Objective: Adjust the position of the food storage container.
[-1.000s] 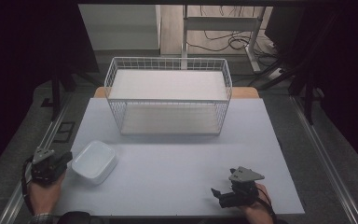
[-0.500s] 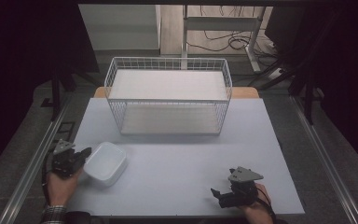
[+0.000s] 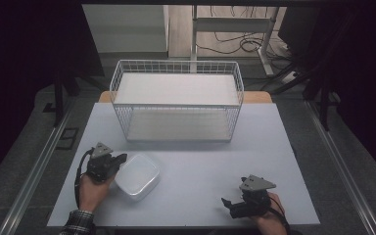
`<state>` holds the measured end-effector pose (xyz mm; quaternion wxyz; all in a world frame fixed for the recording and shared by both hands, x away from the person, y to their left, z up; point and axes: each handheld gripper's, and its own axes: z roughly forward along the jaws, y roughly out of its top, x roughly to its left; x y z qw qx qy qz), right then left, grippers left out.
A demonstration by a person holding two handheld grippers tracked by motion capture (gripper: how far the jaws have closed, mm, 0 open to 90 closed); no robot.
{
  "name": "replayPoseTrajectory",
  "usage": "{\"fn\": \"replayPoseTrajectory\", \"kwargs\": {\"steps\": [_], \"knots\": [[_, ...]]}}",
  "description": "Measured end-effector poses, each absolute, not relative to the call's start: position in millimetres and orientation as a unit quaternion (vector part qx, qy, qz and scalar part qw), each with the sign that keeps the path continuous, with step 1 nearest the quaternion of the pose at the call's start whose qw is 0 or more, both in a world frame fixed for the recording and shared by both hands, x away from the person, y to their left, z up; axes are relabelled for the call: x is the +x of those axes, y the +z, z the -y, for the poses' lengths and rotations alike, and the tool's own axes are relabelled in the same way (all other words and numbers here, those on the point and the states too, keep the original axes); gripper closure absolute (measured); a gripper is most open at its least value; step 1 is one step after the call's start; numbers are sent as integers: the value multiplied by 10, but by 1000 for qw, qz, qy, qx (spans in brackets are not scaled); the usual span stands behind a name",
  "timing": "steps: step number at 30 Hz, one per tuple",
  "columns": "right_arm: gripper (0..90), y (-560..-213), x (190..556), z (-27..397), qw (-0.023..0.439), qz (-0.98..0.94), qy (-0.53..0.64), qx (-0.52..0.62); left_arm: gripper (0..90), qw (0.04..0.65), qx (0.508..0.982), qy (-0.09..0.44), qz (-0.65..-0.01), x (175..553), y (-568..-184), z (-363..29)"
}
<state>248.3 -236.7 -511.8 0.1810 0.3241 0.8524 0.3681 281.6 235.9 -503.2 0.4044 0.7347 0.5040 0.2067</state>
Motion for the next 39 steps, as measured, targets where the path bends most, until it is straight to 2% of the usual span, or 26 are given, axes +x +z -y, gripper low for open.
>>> {"fn": "replayPoseTrajectory", "kwargs": {"steps": [8, 11, 14, 21, 30, 39], "knots": [[11, -5095, 2480, 2378, 181, -843, 385, 329, 900, 393, 705, 242, -538, 2265, -5015, -2642], [12, -5088, 2480, 2377, 182, -842, 389, 328, 900, 397, 710, 217, -539, 2128, -5078, -2604], [11, -5088, 2486, 2374, 180, -840, 393, 329, 900, 375, 732, 196, -535, 2057, -5179, -2482], [8, -5054, 2556, 2359, 178, -830, 409, 335, 899, 379, 739, 172, -531, 2155, -5211, -2379], [0, -5042, 2635, 2308, 169, -821, 415, 354, 899, 387, 750, 150, -514, 2478, -5241, -2168], [9, -5028, 2777, 2141, 119, -825, 403, 378, 898, 399, 757, 141, -498, 2713, -5238, -2008]]}}
